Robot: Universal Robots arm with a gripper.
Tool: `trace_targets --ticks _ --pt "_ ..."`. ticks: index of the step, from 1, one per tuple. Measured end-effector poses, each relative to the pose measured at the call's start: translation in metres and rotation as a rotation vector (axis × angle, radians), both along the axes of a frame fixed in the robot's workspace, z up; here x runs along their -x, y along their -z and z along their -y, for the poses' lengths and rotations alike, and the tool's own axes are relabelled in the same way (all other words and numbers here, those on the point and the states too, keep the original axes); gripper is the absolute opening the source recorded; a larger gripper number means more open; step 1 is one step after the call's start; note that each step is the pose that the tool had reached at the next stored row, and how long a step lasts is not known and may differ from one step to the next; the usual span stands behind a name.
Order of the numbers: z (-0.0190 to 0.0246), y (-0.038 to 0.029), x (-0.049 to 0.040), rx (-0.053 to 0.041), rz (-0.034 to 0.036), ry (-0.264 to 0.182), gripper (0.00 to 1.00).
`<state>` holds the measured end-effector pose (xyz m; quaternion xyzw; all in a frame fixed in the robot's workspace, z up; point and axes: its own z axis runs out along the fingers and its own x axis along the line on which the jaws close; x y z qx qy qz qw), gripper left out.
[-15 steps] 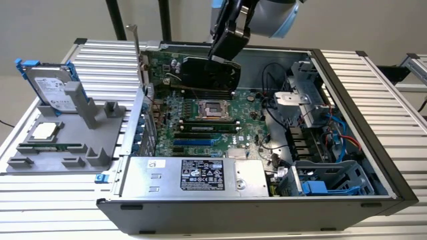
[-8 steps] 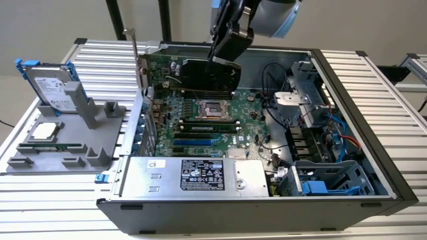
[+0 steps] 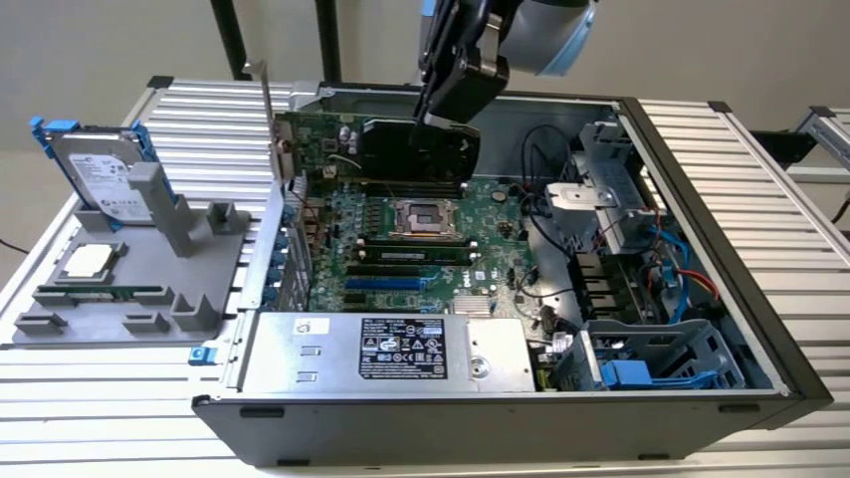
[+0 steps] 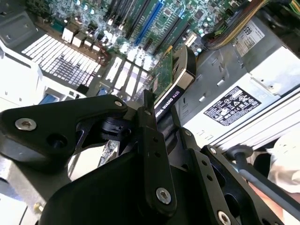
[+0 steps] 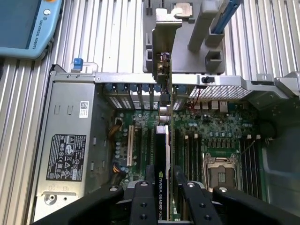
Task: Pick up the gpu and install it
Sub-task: 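Insert the gpu into the slot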
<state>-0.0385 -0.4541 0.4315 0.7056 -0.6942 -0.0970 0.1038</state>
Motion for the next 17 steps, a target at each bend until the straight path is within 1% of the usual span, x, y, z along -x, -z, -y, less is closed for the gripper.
trace_targets --ticks 6,10,17 --pt "0.0 0.0005 -0.0002 0.0 0.0006 -0.005 0.0" --pt "0.0 0.0023 -0.0002 0.0001 0.0073 -0.005 0.0" --pt "0.0 0.0077 -0.0005 0.0001 0.0146 -0.005 0.0"
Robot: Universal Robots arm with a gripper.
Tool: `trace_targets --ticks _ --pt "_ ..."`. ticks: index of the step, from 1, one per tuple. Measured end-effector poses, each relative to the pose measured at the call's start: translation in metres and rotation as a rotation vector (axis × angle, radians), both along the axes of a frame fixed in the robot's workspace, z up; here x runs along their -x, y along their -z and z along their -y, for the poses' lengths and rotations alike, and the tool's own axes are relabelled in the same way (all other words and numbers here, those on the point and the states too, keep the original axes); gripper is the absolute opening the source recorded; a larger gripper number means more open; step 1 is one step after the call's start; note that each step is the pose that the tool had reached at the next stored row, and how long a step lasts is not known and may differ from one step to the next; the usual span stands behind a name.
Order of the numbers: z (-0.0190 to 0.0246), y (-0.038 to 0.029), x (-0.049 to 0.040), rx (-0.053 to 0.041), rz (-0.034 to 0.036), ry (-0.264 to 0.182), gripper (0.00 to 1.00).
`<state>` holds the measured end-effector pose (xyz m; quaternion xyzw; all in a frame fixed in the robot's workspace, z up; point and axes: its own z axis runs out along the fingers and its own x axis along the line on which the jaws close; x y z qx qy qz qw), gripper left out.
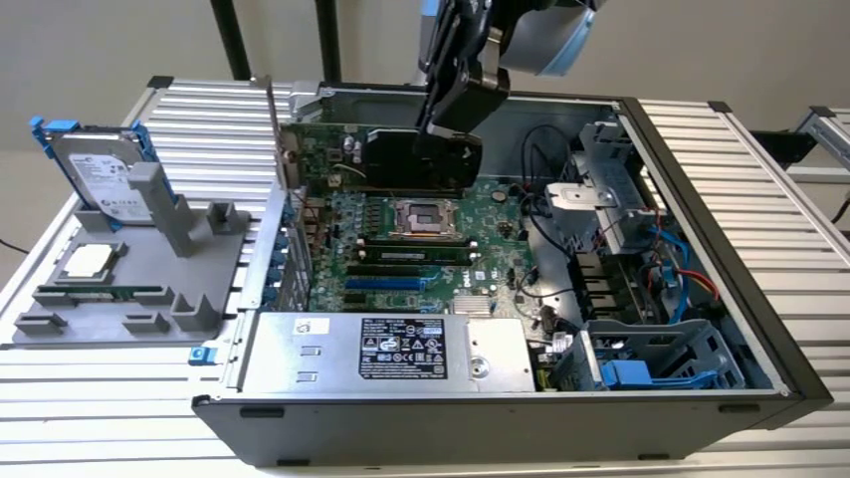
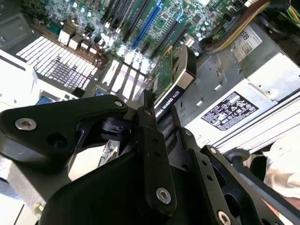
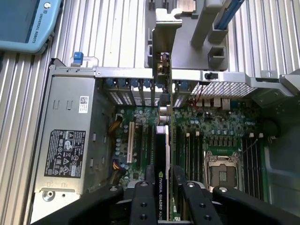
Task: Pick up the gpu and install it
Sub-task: 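Insert the gpu into the slot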
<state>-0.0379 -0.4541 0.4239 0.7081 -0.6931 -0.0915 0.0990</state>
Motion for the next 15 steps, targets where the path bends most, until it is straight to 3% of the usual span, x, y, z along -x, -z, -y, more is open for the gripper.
trace_targets --ticks 9,15 --pt "-0.0001 0.0086 -0.0015 0.0 0.0031 0.0 0.0" --pt "-0.0001 0.0092 -0.0016 0.0001 0.0031 0.0 0.0"
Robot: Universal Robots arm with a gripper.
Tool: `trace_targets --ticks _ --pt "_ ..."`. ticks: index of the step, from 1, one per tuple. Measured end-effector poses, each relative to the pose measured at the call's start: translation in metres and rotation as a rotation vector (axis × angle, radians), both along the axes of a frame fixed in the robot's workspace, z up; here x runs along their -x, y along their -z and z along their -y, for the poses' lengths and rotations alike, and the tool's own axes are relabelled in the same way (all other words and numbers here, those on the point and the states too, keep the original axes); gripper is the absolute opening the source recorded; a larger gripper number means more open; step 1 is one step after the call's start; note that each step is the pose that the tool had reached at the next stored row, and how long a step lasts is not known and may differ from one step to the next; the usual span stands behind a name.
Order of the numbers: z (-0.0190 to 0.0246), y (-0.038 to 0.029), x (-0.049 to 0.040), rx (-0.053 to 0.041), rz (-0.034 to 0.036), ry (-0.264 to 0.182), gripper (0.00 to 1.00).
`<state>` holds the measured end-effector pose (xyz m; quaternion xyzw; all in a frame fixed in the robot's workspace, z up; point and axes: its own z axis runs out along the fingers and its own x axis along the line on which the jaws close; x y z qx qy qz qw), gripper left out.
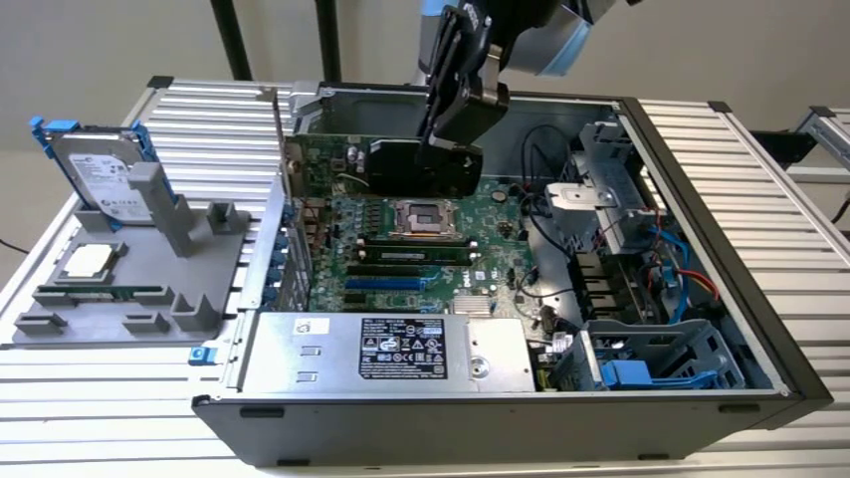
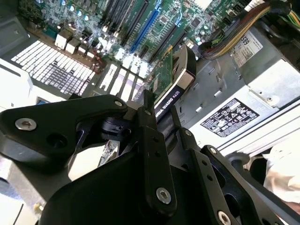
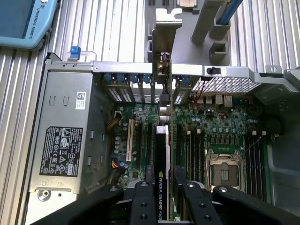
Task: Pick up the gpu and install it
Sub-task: 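Insert the gpu into the slot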
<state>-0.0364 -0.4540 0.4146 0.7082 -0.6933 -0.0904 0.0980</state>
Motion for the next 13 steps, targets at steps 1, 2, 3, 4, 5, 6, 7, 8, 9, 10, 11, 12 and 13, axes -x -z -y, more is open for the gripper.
trace_targets --ticks 1,2,3,4,5,6,7,8,9,10,11,12,13 --pt "0.0 0.0001 0.0 0.0001 0.0 0.0 0.0" --pt "0.0 0.0004 0.0 0.0004 0.0001 0.0 0.0" --pt "0.0 0.0005 0.0 0.0012 0.0 0.0 0.0" --pt "0.0 0.0007 -0.0001 0.002 0.0 0.0 0.0" --pt "0.0 0.0009 -0.0001 0.0026 0.0 0.0 0.0" --pt "0.0 0.0012 -0.0001 0.0033 0.0 0.0 0.0" --pt "0.0 0.0016 -0.0002 0.0042 0.0 0.0 0.0" --pt "0.0 0.002 -0.0004 0.0051 0.0 0.0 0.0" --pt "0.0 0.0024 -0.0006 0.0064 0.0 0.0 0.0" --pt "0.0 0.0028 -0.0007 0.0074 0.0 0.0 0.0" --pt "0.0 0.0032 -0.0009 0.0085 0.0 0.0 0.0" --pt "0.0 0.0036 -0.0011 0.0096 0.0 0.0 0.0" --pt "-0.0001 0.004 -0.0012 0.0107 0.0 0.0 0.0"
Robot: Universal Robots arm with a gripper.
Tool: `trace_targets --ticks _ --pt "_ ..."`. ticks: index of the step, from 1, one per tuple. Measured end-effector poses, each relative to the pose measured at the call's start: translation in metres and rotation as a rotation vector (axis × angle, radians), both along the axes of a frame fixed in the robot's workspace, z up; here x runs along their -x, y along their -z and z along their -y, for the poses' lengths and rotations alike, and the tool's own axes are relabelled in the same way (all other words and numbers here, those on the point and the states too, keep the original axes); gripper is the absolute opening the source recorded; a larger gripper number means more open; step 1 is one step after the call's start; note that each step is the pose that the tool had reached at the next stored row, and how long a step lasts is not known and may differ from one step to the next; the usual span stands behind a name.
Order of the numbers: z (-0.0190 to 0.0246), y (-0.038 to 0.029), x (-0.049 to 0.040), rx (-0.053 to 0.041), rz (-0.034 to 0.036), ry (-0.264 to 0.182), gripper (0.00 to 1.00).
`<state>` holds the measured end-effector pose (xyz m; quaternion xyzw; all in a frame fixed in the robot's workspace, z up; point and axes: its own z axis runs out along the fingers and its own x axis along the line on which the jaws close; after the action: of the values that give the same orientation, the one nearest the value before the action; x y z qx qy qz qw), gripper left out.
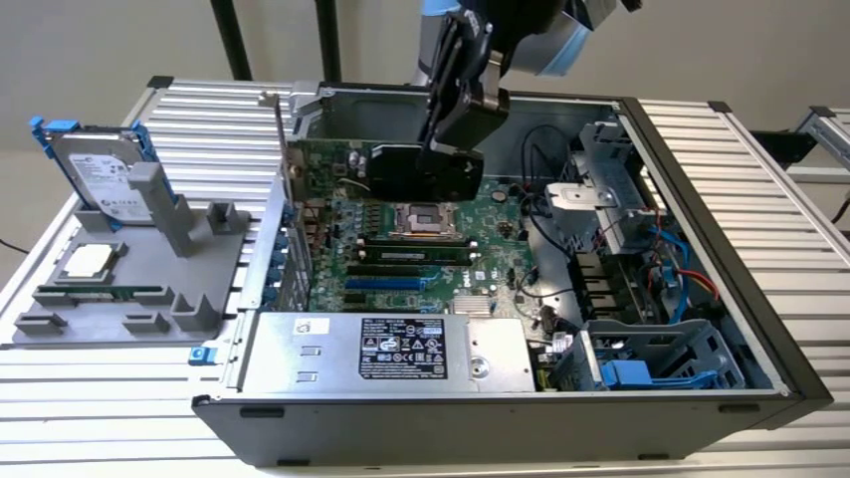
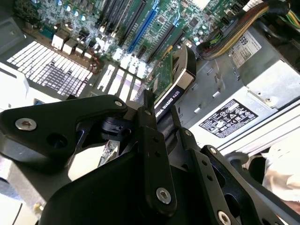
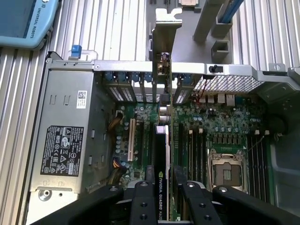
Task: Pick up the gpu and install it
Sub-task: 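Insert the gpu into the slot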
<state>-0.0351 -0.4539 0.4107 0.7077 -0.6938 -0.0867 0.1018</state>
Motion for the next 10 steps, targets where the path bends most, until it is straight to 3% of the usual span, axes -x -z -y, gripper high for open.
trace_targets --ticks 10 --pt "-0.0001 0.0015 -0.0004 0.0034 0.0001 0.0 0.0"
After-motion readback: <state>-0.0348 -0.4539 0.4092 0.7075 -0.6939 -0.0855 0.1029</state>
